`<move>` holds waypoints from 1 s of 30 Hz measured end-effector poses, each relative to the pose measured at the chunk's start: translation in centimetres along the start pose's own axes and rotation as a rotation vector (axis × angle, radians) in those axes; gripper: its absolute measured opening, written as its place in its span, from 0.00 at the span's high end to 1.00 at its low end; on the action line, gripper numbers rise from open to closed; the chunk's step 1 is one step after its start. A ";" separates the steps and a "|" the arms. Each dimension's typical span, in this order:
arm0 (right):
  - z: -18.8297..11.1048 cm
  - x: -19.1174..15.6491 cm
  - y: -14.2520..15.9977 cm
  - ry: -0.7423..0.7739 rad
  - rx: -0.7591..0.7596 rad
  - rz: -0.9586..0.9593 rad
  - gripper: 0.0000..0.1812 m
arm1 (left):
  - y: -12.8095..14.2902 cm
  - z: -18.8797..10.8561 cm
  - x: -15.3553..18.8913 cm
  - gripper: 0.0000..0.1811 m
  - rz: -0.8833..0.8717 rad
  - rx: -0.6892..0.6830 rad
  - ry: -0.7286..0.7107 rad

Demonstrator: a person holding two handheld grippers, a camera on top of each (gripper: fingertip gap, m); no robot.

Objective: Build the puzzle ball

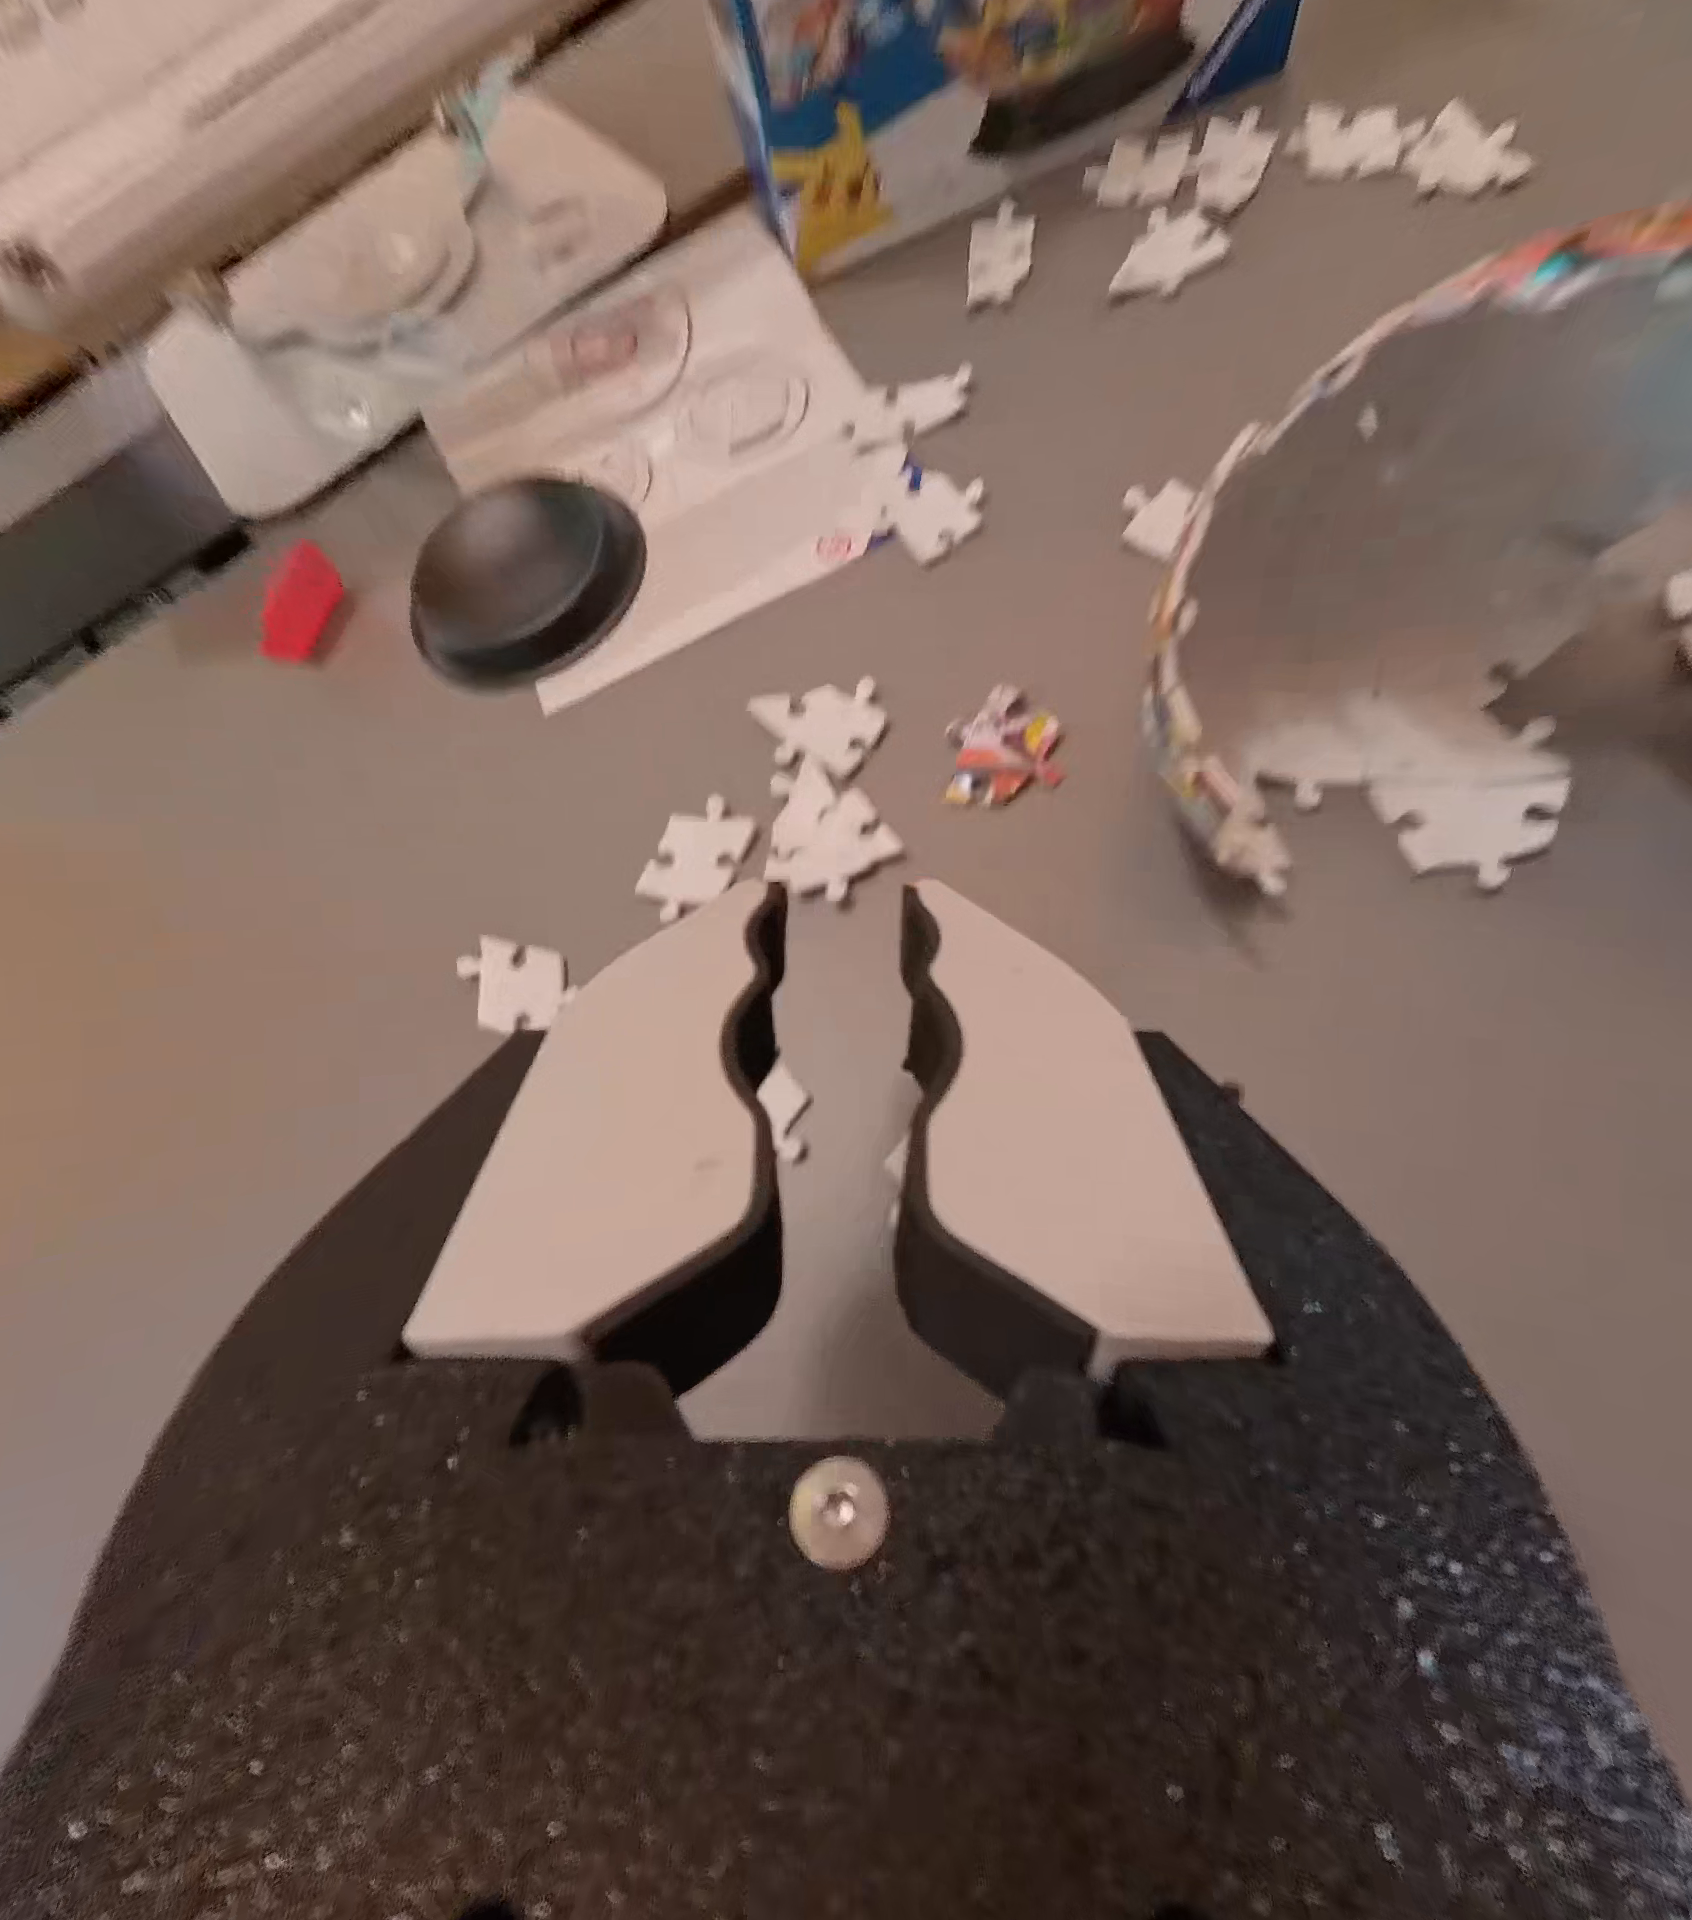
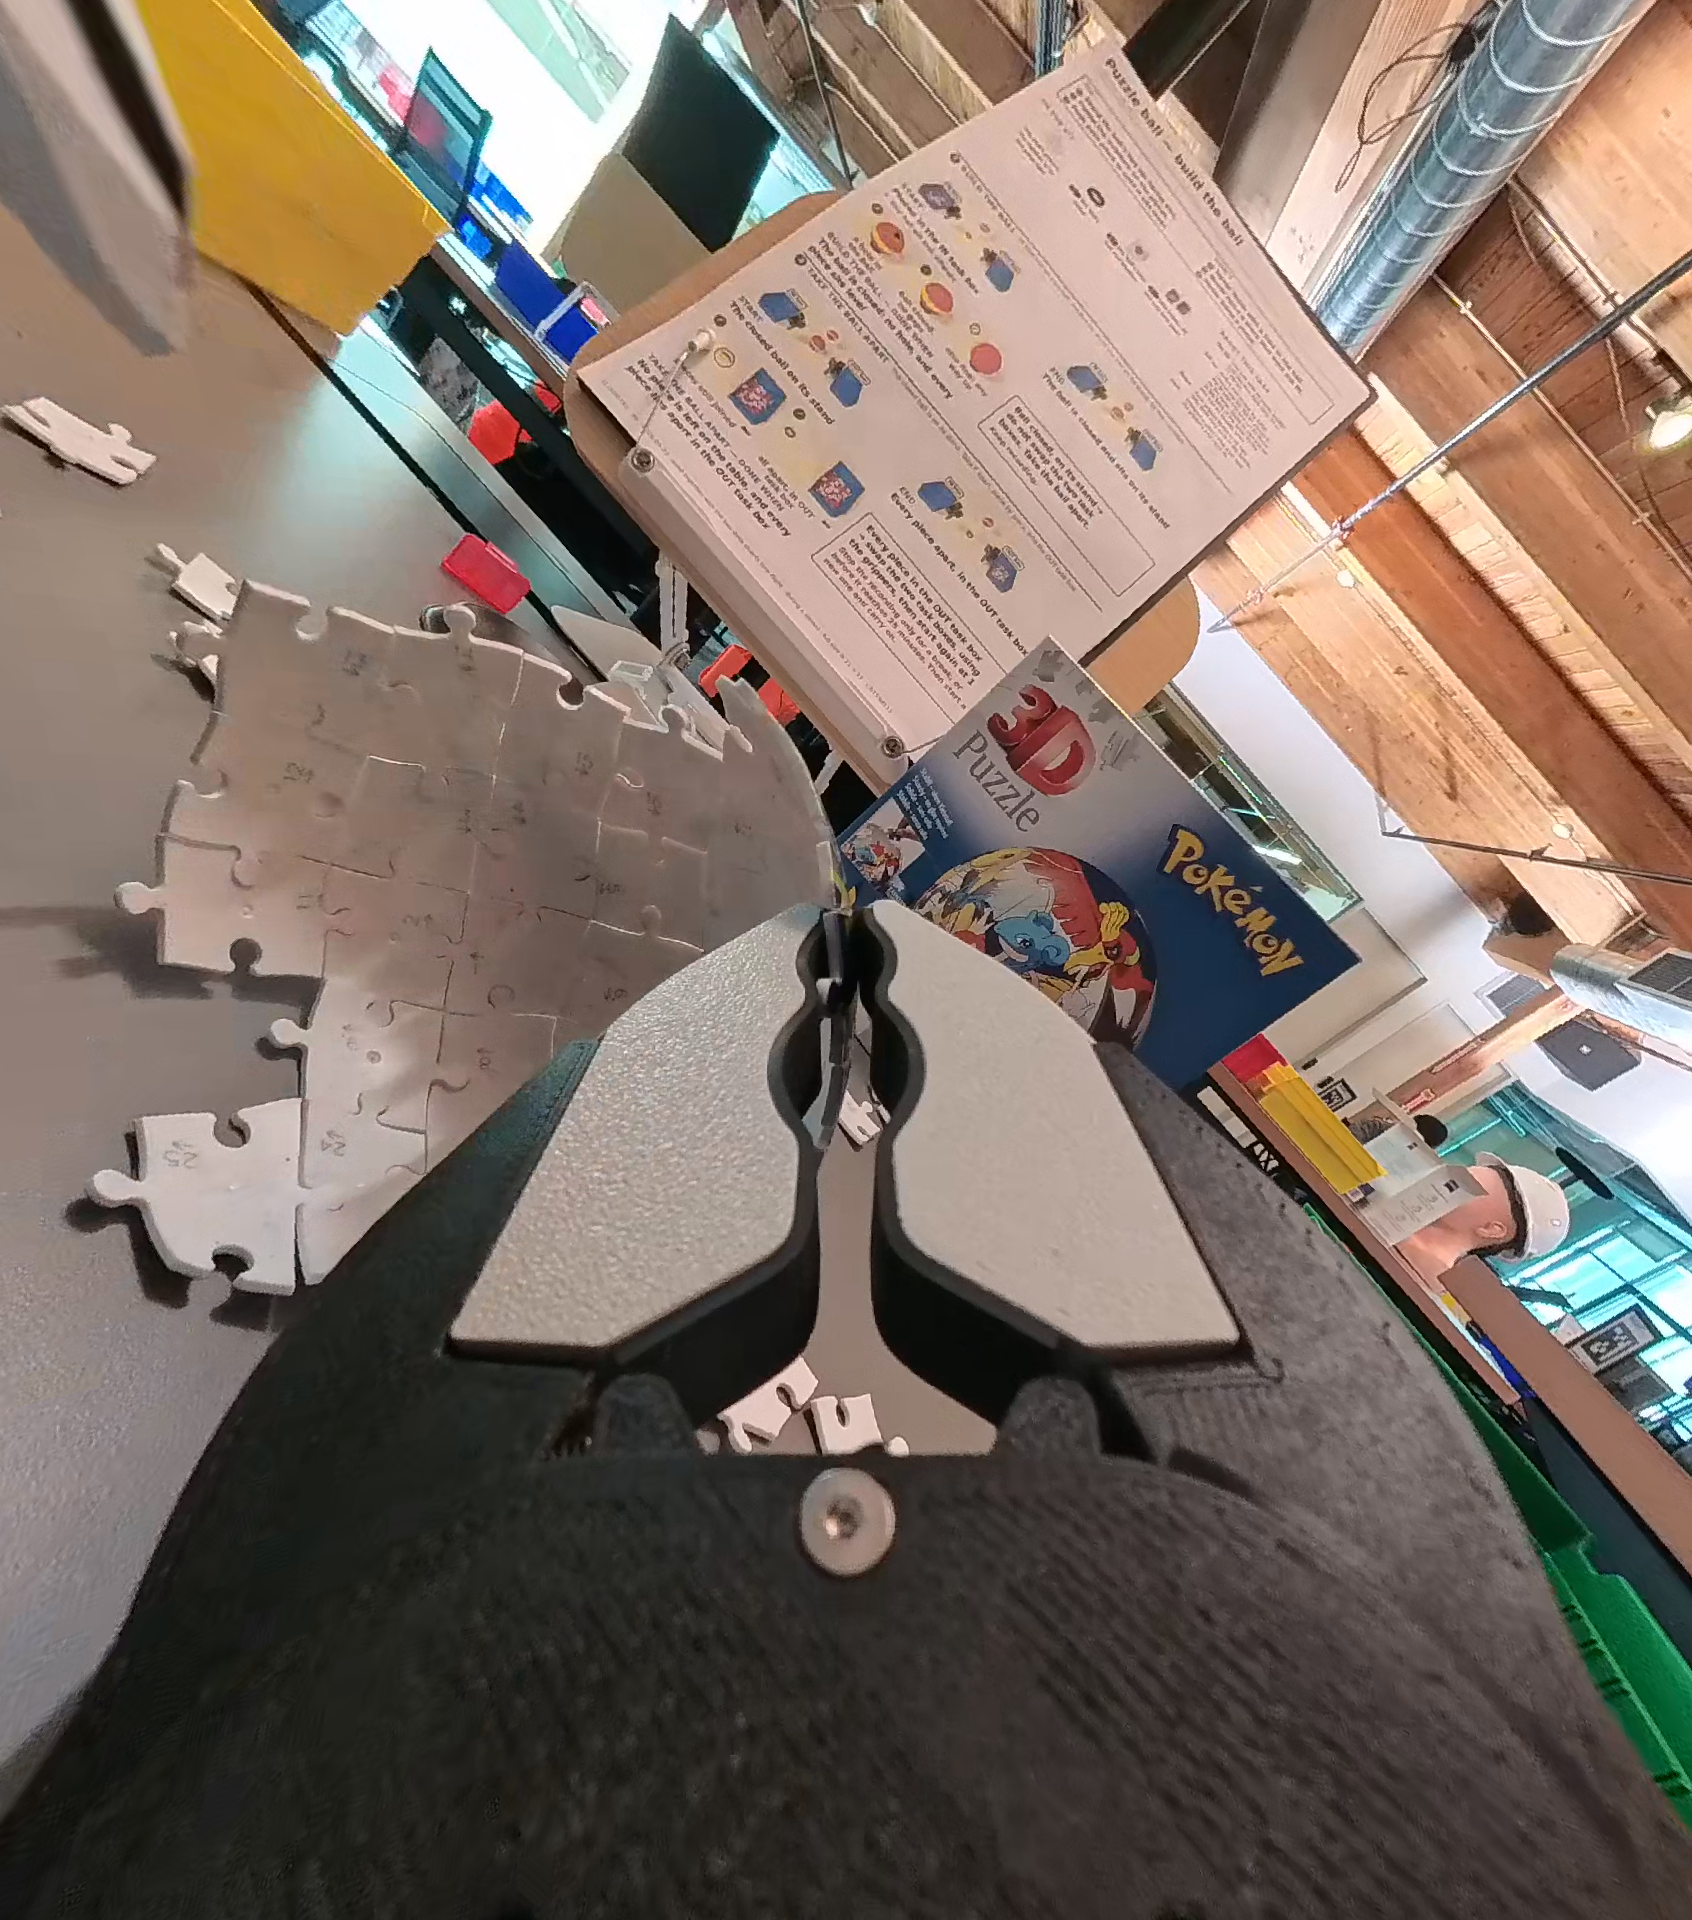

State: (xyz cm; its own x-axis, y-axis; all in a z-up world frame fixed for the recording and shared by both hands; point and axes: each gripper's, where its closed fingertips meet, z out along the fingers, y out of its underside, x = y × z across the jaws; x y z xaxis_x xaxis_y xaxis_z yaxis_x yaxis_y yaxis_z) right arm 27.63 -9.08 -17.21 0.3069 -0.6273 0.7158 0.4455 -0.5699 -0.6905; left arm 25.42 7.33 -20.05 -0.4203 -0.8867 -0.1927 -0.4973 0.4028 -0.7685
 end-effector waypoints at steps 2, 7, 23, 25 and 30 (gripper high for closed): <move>0.0 0.0 0.0 0.002 -0.003 -0.004 0.98 | 1.8 0.1 -0.8 0.86 -0.022 -0.041 0.031; 0.0 0.0 0.0 0.011 -0.012 -0.036 0.97 | 4.9 0.4 -2.1 0.82 -0.001 -0.105 0.042; 0.3 0.3 0.0 0.046 -0.038 -0.152 0.97 | 9.3 0.1 -2.4 0.80 0.069 -0.324 0.160; 0.2 0.2 -0.1 0.045 -0.033 -0.158 0.97 | 9.4 -0.1 -2.0 0.79 0.080 -0.332 0.189; 0.2 0.2 -0.1 0.044 -0.031 -0.156 0.97 | 9.6 0.9 -3.9 0.80 0.036 -0.338 0.128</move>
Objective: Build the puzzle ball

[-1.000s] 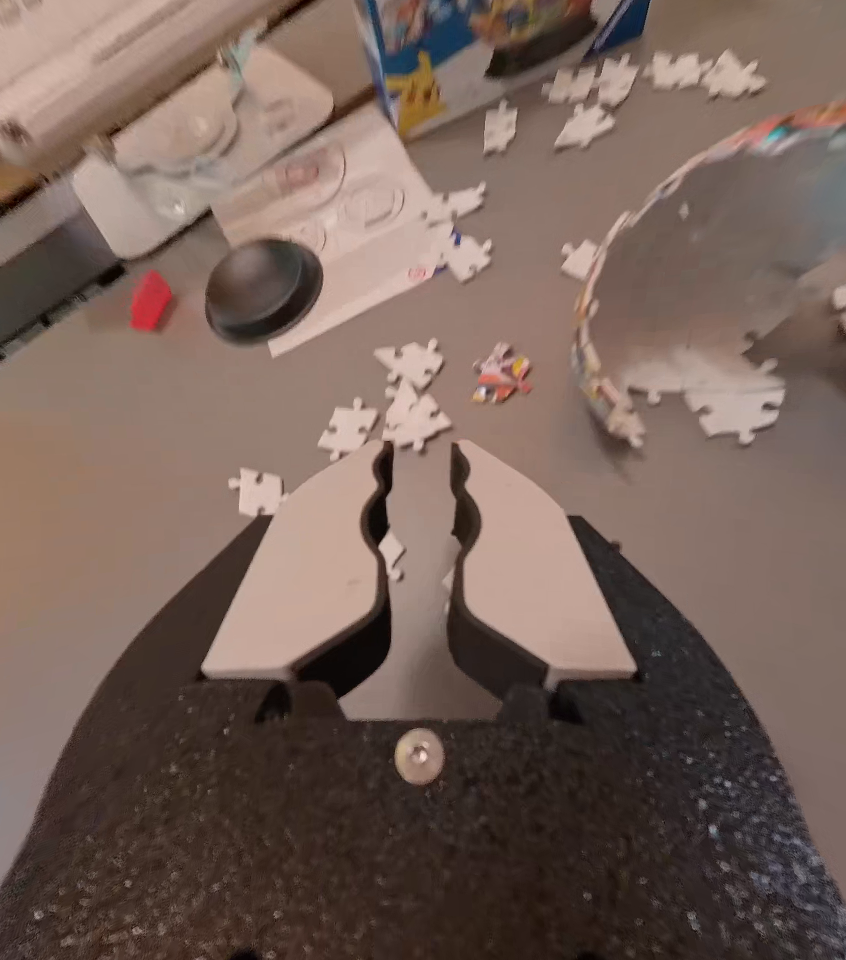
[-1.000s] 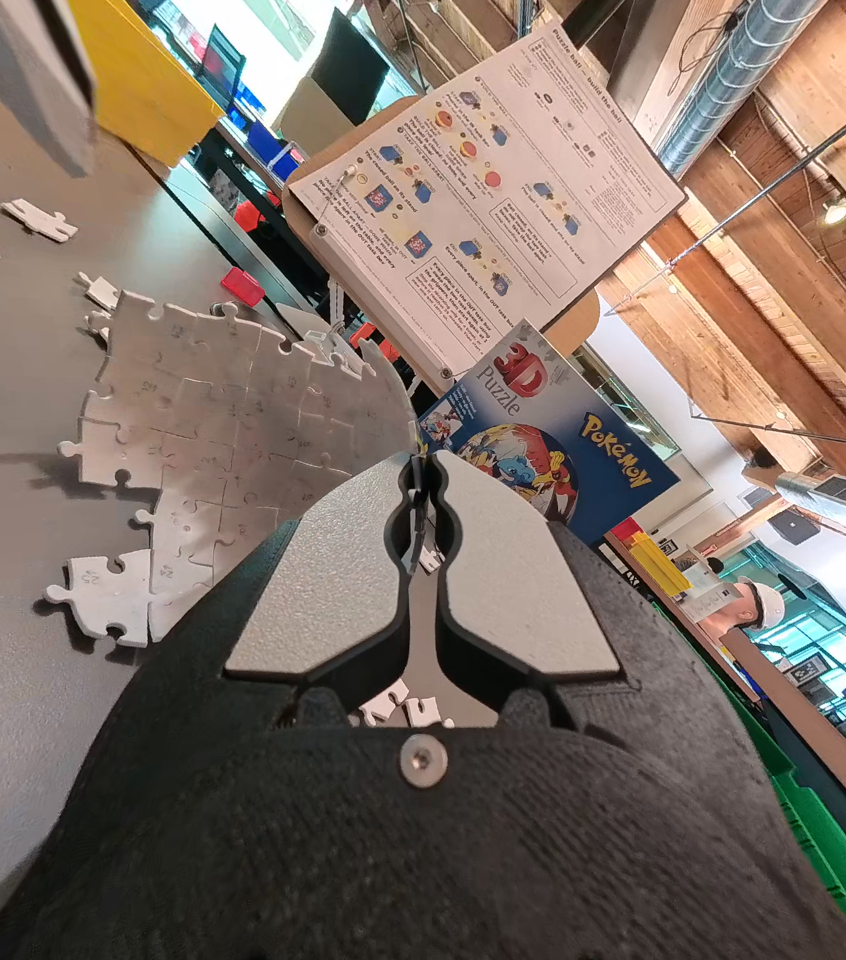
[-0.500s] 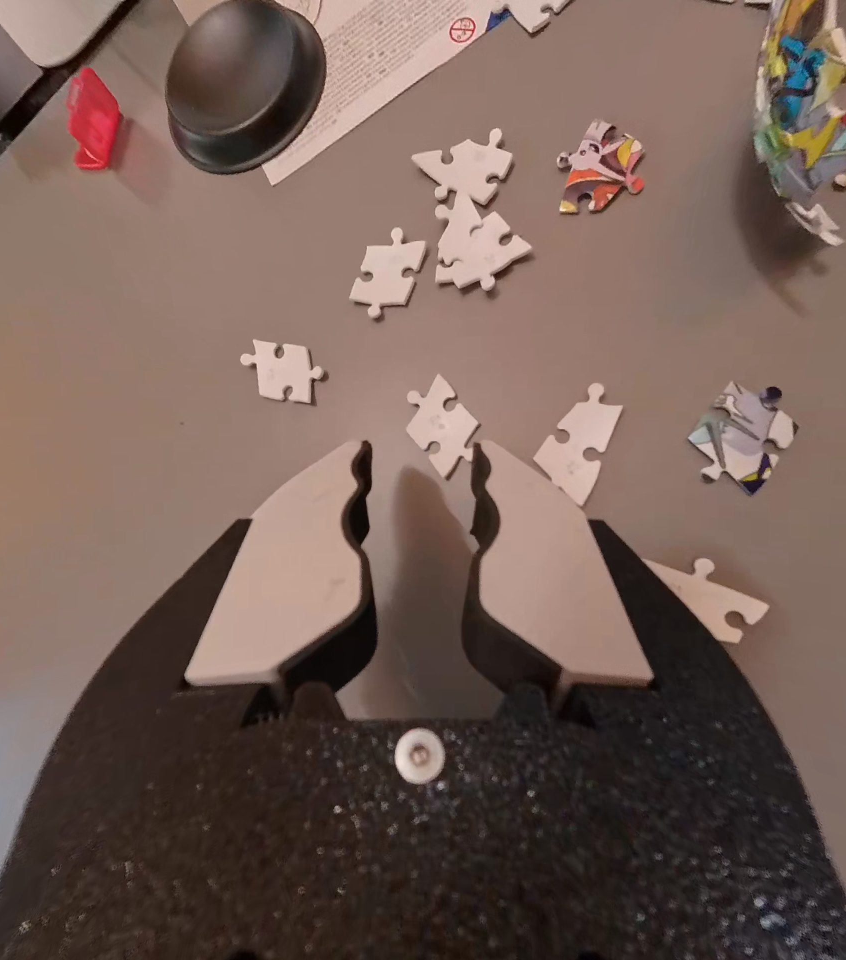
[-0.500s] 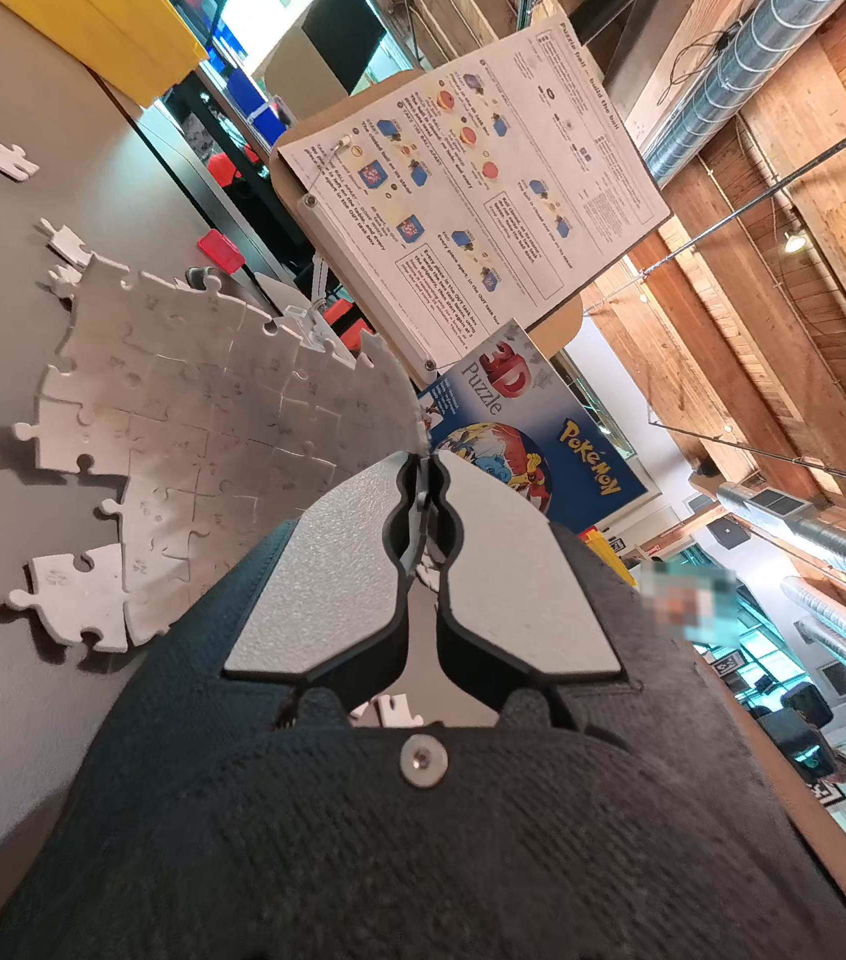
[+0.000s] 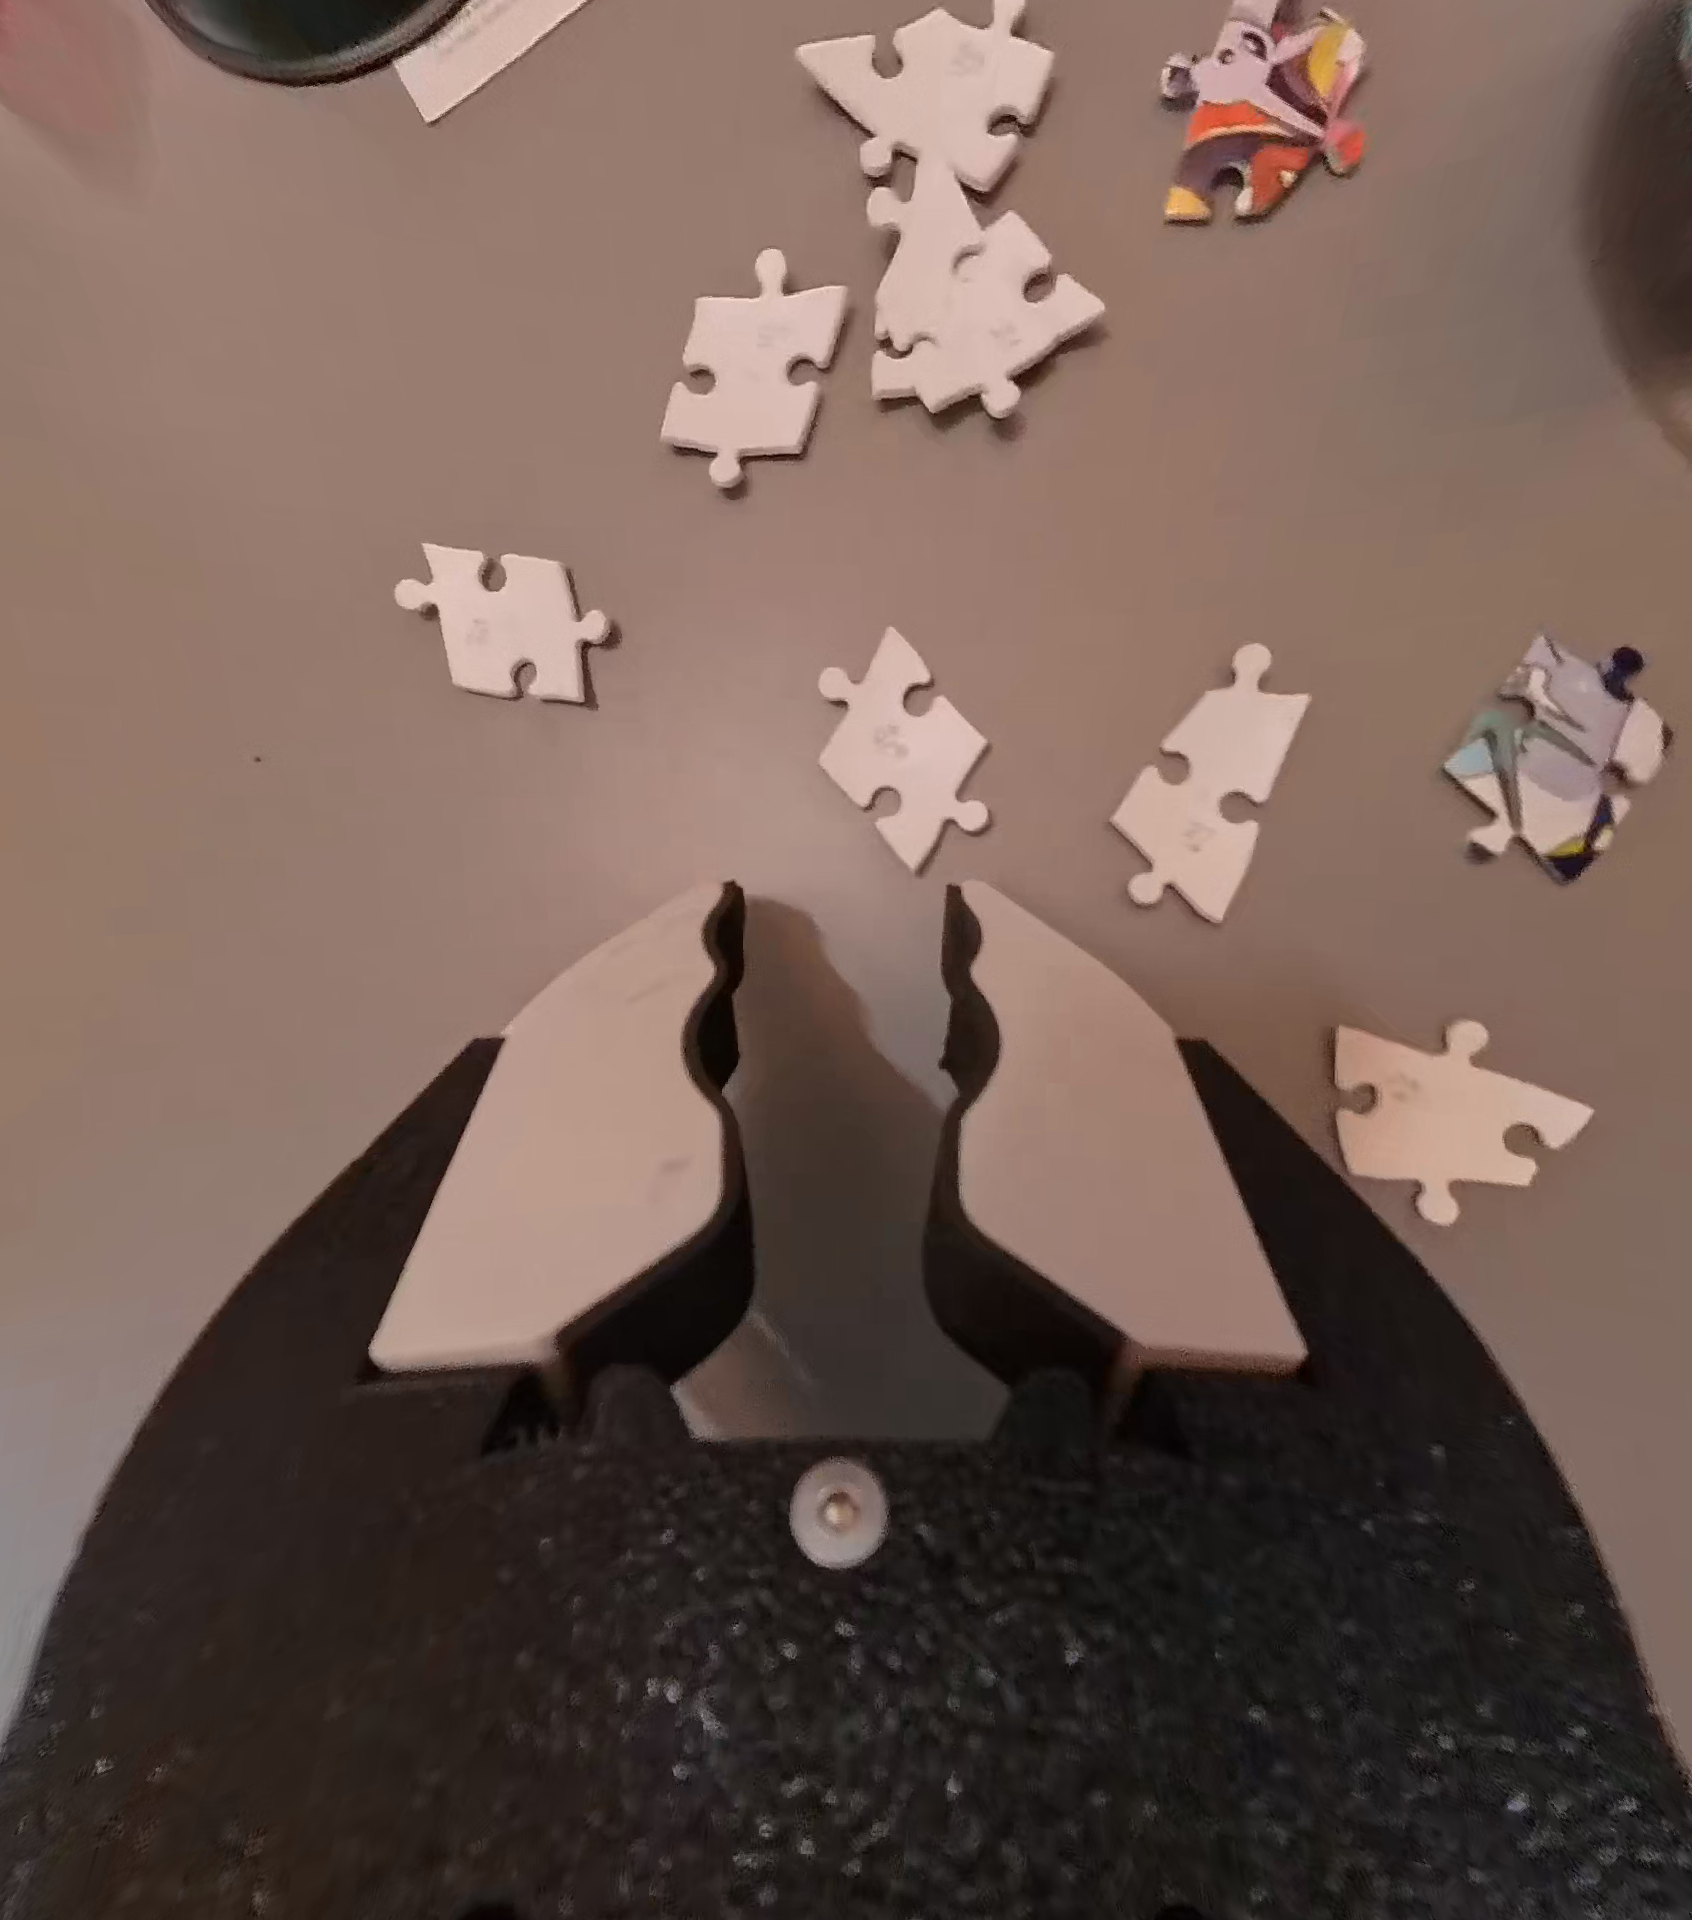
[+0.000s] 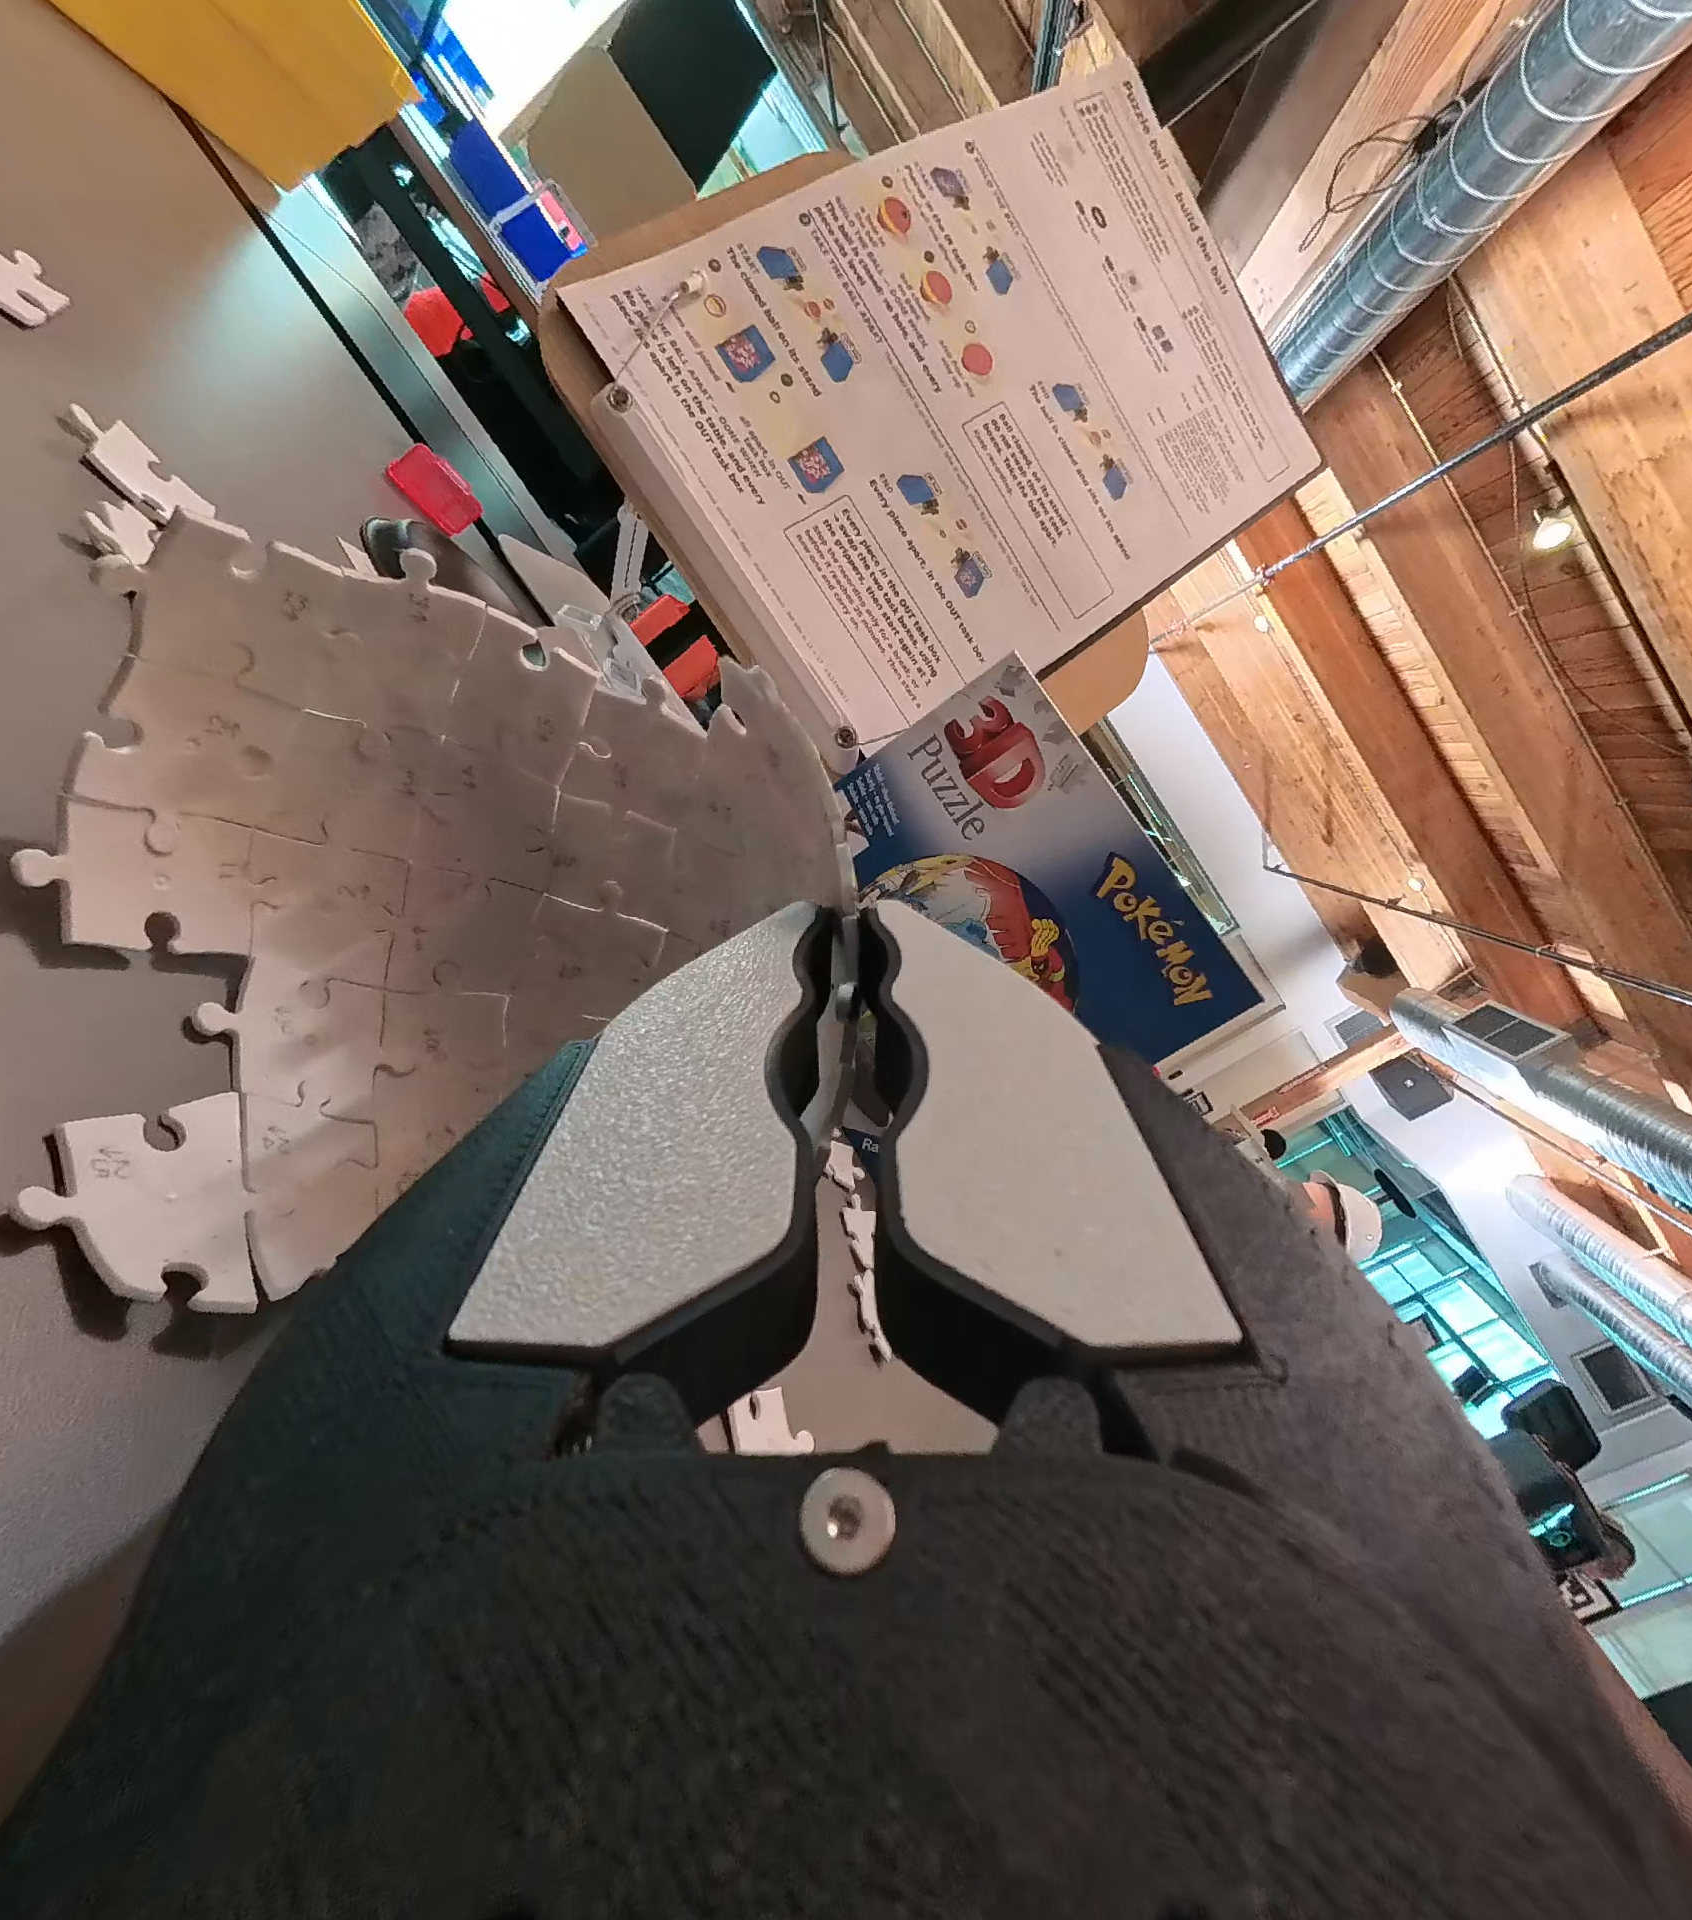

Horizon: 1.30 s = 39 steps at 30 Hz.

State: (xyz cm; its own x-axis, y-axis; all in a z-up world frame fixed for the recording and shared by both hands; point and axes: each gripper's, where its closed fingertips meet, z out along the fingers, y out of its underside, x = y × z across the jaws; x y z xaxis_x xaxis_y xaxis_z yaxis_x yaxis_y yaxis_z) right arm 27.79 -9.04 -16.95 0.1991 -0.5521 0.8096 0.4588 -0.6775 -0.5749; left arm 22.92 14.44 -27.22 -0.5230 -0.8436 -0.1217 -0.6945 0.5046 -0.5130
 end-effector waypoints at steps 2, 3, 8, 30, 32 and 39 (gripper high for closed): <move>0.0 0.0 0.0 0.000 0.002 0.005 0.97 | -0.2 0.4 -0.5 0.80 -0.034 0.000 0.009; -0.1 0.0 0.0 0.000 0.004 0.007 0.97 | -0.3 0.5 -1.0 0.80 -0.038 0.002 -0.012; 0.0 0.0 0.1 0.002 0.000 0.013 0.97 | -1.6 0.7 -2.6 0.81 -0.061 0.047 -0.059; 0.2 -0.1 0.4 0.004 -0.009 0.019 0.97 | -6.3 0.4 -1.9 0.85 0.083 0.168 -0.014; 0.2 -0.1 0.4 0.003 -0.007 0.020 0.97 | -7.0 1.6 -2.7 0.83 0.164 0.126 -0.022; 0.1 -0.1 0.2 0.006 -0.005 0.006 0.97 | -7.3 5.2 -2.2 0.83 0.017 -0.046 0.204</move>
State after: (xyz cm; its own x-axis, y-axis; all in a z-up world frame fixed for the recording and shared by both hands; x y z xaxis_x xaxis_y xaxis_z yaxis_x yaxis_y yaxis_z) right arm 27.95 -9.11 -17.14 0.1970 -0.5588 0.8055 0.4537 -0.6764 -0.5802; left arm 31.68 11.63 -27.65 -0.6205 -0.7828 0.0470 -0.7042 0.5298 -0.4727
